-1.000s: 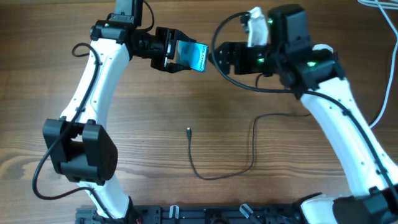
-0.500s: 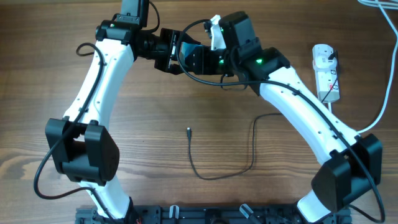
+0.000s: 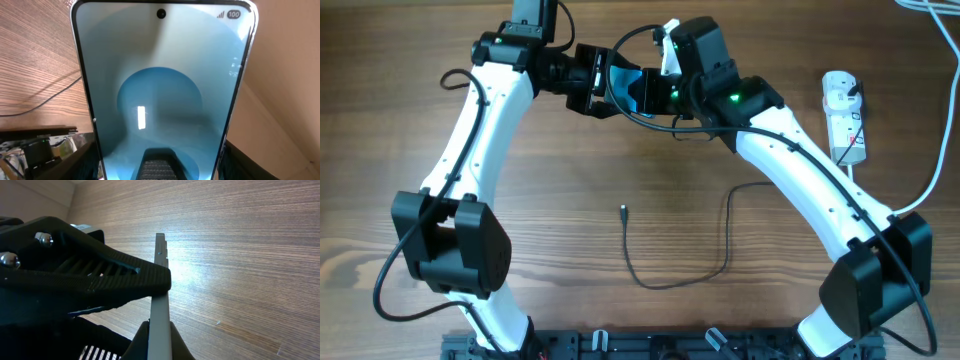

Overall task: Plug charger to phone and switch on socket
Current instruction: 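Bring the right gripper to the phone and grasp its edge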

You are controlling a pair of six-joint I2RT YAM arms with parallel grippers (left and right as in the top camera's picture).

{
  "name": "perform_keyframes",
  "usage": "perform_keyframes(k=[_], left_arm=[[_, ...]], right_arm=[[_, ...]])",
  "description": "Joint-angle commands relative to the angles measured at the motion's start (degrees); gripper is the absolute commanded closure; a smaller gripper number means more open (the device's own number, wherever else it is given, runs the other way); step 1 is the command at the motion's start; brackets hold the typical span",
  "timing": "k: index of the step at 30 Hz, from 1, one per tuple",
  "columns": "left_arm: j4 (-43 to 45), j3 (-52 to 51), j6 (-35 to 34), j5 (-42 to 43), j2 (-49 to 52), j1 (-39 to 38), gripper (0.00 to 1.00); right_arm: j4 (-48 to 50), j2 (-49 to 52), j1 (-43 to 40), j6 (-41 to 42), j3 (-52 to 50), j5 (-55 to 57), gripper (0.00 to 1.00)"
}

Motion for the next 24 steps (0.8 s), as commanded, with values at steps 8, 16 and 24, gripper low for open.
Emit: perform_keyframes(k=[8,16,24], left_arm=[[-0.1,1.3,0.5,1.9,-2.1,-0.6,0.92],[-0.1,1.3,0.5,1.9,-2.1,-0.6,0.44],[0.0,1.3,0.5,1.9,-2.1,-0.6,0.0]], right_arm=[[4.2,0.9,0.6,1.2,0.6,-10.1,0.96],[4.2,0.9,0.6,1.5,0.6,-10.2,0.96],[4.3,0.9,0.5,2.6,0.6,-10.1,0.96]])
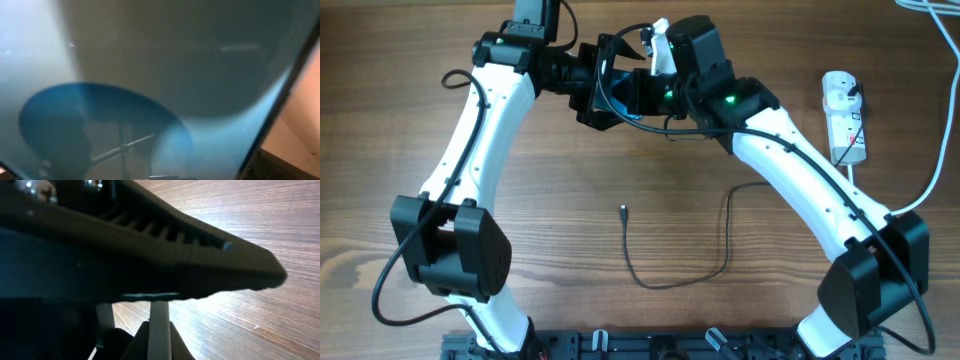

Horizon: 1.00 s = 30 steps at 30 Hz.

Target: Plug charger to phone and switch on socket

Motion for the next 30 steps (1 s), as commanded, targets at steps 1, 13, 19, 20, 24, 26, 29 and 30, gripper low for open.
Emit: perform_keyframes(k=[1,13,19,20,24,26,29,30], left_arm=[[0.1,1.0,0.4,1.0,-1.2,0.0,0.0],[3.9,1.0,44.7,-10.5,-1.2,4.1,0.04],[8.6,1.0,46.7,-7.8,-1.2,4.0,0.03],[9.6,1.0,46.2,-6.4,-1.2,4.0,0.05],[12.3,1.0,35.0,-6.0,-1.2,4.0,0.12],[12.4,1.0,29.9,-6.0,-1.2,4.0,0.23],[12.1,1.0,21.3,-5.9,-1.2,4.0,0.36],[12.0,1.0,19.8,-5.5,-1.2,4.0,0.37]], right_arm=[[0.4,0.6,0.0,1.1,0.6,-1.7,0.96],[-3.7,0.3,-14.6,5.3,0.7,-12.5,0.96],[-0.8,0.3,-14.3,50.7,0.7,-13.6,0.96],[0.3,0.3,-13.4,51.4,0.7,-12.2,0.96],[1.3,0.3,-8.8,55.5,0.7,-3.9,0.96],[2.8,0.3,-6.7,56.2,0.7,0.1,0.96],[7.0,0.3,-3.4,56.8,0.7,6.9,0.96],[8.2,0.3,-2.3,56.7,0.7,10.0,0.96]])
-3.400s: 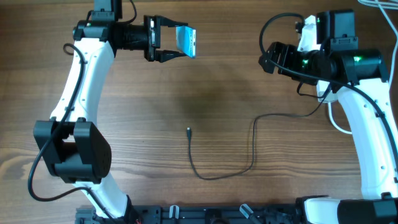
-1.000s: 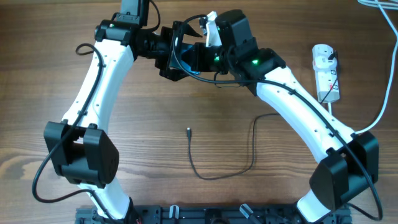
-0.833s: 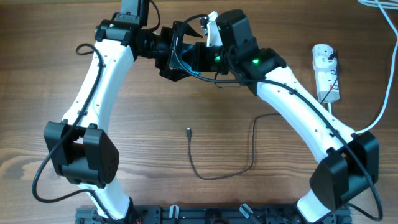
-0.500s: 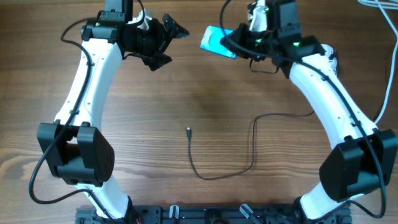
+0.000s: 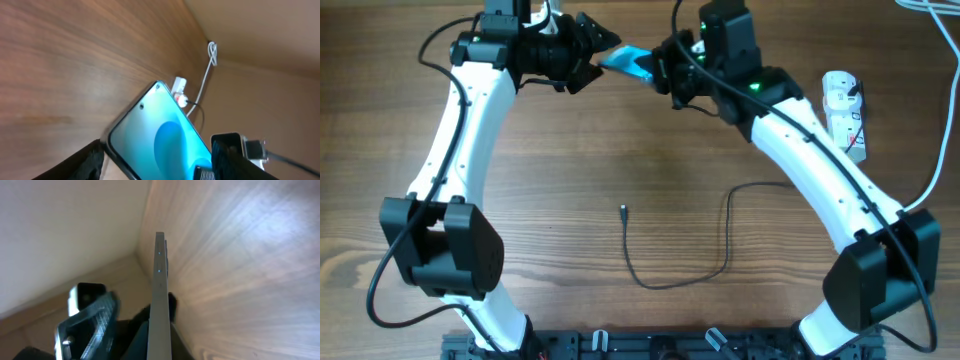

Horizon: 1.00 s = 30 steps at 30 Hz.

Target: Plug charger to phone and switch on socket

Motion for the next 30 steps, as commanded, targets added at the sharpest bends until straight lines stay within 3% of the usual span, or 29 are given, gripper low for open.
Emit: perform_keyframes(k=[1,5,8,12,18,23,30], left_arm=[[0.0,1.0,-9.1,2.0,-1.2,-0.3,0.38],[-0.1,1.0,-10.3,2.5,-1.2,-0.3,0.4],[-0.1,1.0,-11.2,2.5,-1.2,-0.3,0.57],[0.5,1.0,-15.9,2.8,-1.2,-0.3,0.57],[7.0,1.0,-14.4,13.3,-1.2,0.4,0.61],[7.9,1.0,-14.4,18.0,-1.2,4.1,0.72],[14.9,1.0,-19.8,22.3,-1.2,5.2,0.84]], right_arm=[[2.7,0.3,3.7,1.3,0.7,12.5,0.96],[3.6,0.4,5.8,1.4,0.7,16.9,0.96],[4.0,0.4,5.8,3.9,0.7,16.5,0.96],[4.5,0.4,5.9,9.8,0.7,14.1,0.96],[10.5,0.4,5.9,11.8,0.7,7.0,0.96],[12.4,0.4,4.2,13.7,0.7,4.3,0.96],[15.1,0.4,4.0,16.5,0.7,4.3,0.96]])
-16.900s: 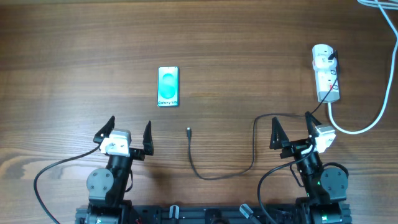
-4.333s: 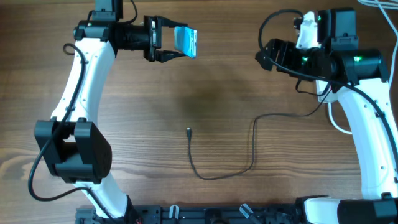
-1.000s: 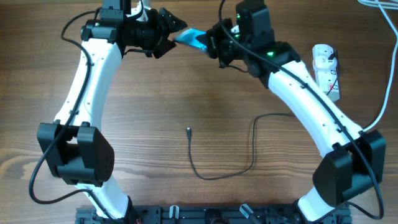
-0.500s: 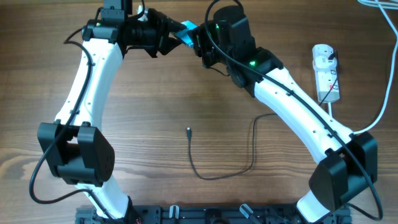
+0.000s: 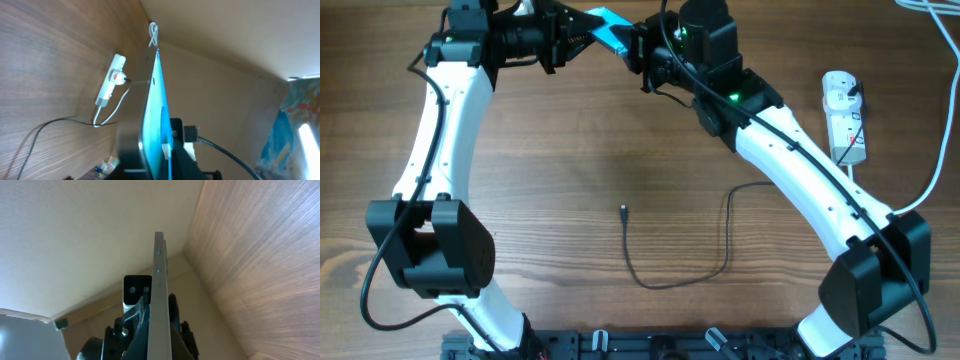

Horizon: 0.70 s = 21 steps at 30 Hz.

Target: Plug charger to phone and switch on socket

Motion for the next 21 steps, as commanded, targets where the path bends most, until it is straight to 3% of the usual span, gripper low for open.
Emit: perform_keyframes(k=[1,5,7,16,20,21], left_arm=[[2.2,1.0,-2.5,3.1,-1.2,-0.1,0.84],[2.2,1.0,-2.5,3.1,-1.2,-0.7,0.73],[2.2,1.0,-2.5,3.0,-1.2,-1.3,0.72],[2.2,1.0,-2.9,0.6,-1.2,-1.4,0.96],[2.2,1.0,-3.1,-0.8,-1.2,-1.4,0.96],[2.2,1.0,-2.8,-0.9,-1.2,-1.4,0.96]], right_arm=[[0.2,0.4,0.2,1.8,0.7,-1.2,0.96],[2.7,0.4,0.2,2.3,0.7,-1.6,0.96],[2.9,0.4,0.2,3.0,0.7,-2.1,0.96],[2.6,0.4,0.3,3.0,0.7,-2.1,0.96],[2.4,0.4,0.3,3.0,0.7,-2.1,0.96],[1.9,0.4,0.3,3.0,0.7,-2.0,0.87]])
